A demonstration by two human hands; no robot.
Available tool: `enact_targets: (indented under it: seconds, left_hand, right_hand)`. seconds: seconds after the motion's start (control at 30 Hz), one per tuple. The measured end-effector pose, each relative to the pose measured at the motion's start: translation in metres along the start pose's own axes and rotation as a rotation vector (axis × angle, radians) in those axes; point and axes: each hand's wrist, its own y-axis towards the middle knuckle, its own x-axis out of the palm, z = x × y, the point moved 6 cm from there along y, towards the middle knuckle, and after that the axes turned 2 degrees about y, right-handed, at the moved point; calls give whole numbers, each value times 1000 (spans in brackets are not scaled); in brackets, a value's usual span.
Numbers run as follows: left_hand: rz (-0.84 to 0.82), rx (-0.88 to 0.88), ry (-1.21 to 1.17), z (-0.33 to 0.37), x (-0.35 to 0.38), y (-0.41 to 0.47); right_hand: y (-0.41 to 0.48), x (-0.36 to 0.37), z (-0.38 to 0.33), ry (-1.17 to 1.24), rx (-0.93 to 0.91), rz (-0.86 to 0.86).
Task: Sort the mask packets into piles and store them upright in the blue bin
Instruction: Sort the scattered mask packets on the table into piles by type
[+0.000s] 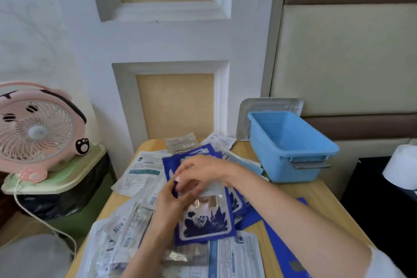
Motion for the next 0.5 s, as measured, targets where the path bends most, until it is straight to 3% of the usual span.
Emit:
enact_targets:
  seconds: [0.03, 0.1, 0.17, 0.2, 0.33, 0.5]
  left_hand:
    - [35, -44, -28, -6, -2, 2]
    - [79, -114, -65, -13, -7, 3]
    - [98, -158, -95, -12, -10, 4]
    - [85, -183, -89, -12, -11, 5]
    - [-18, -207, 49, -16, -7, 4]
    - [-116, -161, 74, -9, 0, 1]
  right_hand:
    - [-1, -6, 9, 12, -35, 25]
    - [-7, -38, 27, -29, -119, 287]
    - [-21, -69, 51, -101, -82, 464]
    - [-30, -78, 66, -191, -15, 418]
    - [-69, -81, 139, -702, 389, -45]
    - [-89, -79, 171, -784, 361, 31]
